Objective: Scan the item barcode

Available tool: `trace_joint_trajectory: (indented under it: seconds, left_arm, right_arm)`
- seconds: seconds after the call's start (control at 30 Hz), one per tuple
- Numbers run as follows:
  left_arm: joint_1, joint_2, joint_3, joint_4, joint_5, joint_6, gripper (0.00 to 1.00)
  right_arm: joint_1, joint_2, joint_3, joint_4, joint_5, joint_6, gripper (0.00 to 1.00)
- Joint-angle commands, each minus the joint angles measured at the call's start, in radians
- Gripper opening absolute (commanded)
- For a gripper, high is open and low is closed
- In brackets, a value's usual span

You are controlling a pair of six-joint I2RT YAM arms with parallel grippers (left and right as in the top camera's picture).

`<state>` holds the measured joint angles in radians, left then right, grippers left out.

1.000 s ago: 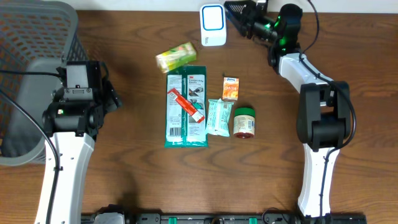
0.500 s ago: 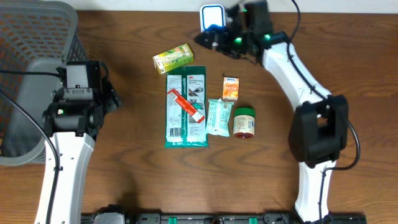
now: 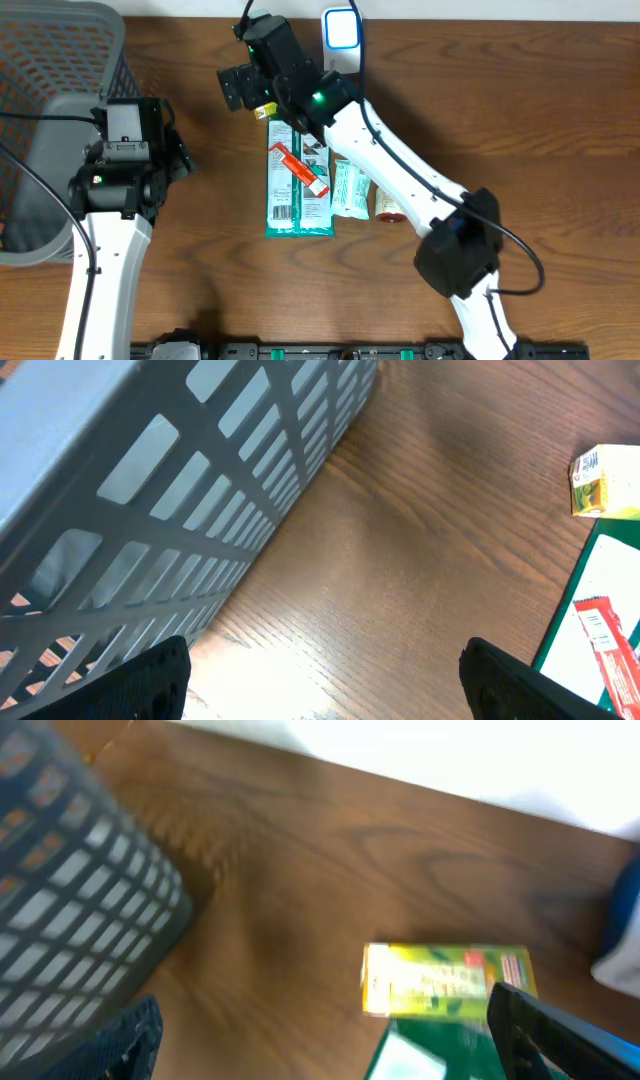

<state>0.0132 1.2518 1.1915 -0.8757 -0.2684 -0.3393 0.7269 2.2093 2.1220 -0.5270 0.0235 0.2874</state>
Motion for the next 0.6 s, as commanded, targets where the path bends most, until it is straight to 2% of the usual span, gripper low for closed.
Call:
trace_joint_trajectory:
  seconds: [0.0, 0.33, 0.43, 0.57]
  left_arm:
    - [0.005, -0.004, 0.01, -0.002, -0.013, 0.009, 0.87]
    - [0.005, -0.003, 0.01, -0.003, -0.013, 0.009, 0.87]
    - [0.005, -0.003, 0.01, -0.002, -0.013, 0.009, 0.87]
    - [0.005, -0.003, 0.01, -0.002, -0.013, 0.009, 0.87]
  right_arm:
    - [-0.015, 0.118, 0.008, 0.065, -0.045, 0.003, 0.99]
    - [0.0, 0.289, 0.008, 0.203, -0.027, -0.015, 0.99]
    - [-0.003, 0.297, 0.008, 0.159, -0.008, -0.016, 0.99]
    - [-0.013, 0.291, 0.008, 0.019, 0.089, -0.021, 0.99]
